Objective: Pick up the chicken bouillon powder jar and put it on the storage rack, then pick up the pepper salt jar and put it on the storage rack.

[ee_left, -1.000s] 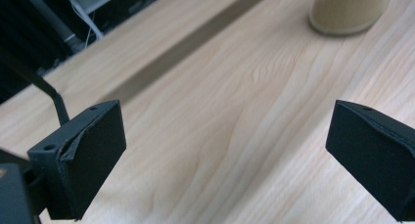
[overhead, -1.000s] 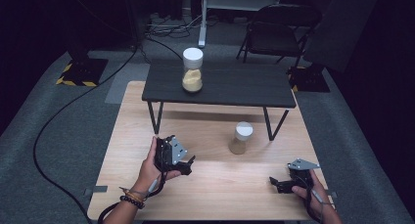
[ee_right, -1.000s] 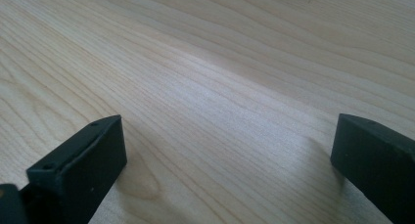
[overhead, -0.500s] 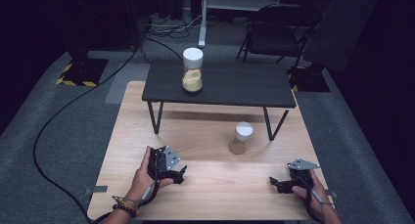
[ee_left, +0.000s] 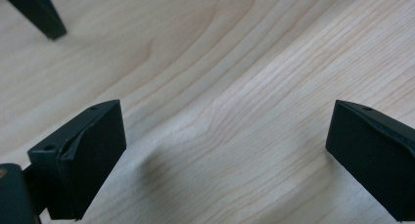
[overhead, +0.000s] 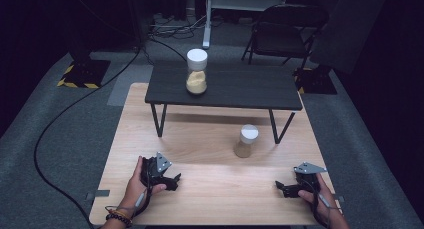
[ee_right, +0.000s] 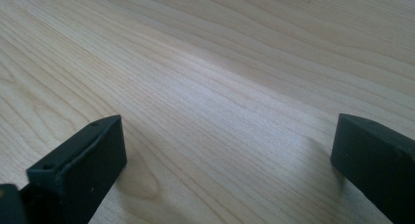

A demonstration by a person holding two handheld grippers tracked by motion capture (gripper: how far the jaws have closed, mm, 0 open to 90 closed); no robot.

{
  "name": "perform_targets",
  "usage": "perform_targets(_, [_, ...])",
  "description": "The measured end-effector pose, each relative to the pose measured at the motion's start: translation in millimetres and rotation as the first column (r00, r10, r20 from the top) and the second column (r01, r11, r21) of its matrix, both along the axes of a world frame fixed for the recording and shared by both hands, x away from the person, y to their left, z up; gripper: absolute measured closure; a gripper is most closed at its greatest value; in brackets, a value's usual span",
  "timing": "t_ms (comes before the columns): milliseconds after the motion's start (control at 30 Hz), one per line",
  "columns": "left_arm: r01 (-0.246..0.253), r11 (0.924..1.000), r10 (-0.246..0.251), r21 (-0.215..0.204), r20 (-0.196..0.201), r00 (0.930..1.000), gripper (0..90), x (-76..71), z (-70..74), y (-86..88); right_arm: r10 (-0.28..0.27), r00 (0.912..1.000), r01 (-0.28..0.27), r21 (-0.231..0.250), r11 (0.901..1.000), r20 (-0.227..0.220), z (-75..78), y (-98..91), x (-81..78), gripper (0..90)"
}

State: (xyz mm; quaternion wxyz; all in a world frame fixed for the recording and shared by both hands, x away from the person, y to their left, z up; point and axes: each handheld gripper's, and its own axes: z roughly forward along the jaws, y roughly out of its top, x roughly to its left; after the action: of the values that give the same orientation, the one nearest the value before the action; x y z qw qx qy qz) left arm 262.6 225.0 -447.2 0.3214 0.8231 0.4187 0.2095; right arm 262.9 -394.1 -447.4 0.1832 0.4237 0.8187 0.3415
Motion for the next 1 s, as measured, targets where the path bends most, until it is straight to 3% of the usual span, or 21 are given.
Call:
perform_targets(200, [-0.041, 0.9971, 0.037, -0.064, -0.072, 0.9968, 1.2, 9.2, -0.2, 14.6, 0.0, 1.0, 0.0, 0.0, 1.0, 0.0, 0.0, 0.0, 0.0, 0.0])
perform_targets(367, [-0.066, 0.9959, 0.062, -0.061, -0.071, 0.9956, 0.4, 8.5, -0.2, 16.2, 0.0, 1.0, 0.0, 0.0, 1.0, 0.0, 0.0, 0.0, 0.0, 0.0])
perform_targets(1000, [-0.062, 0.9964, 0.057, -0.059, -0.071, 0.9958, 0.4, 8.3, 0.0, 17.1, 0.007, 1.0, -0.007, 0.0, 1.0, -0.001, 0.1, -1.1, 1.2, 0.0])
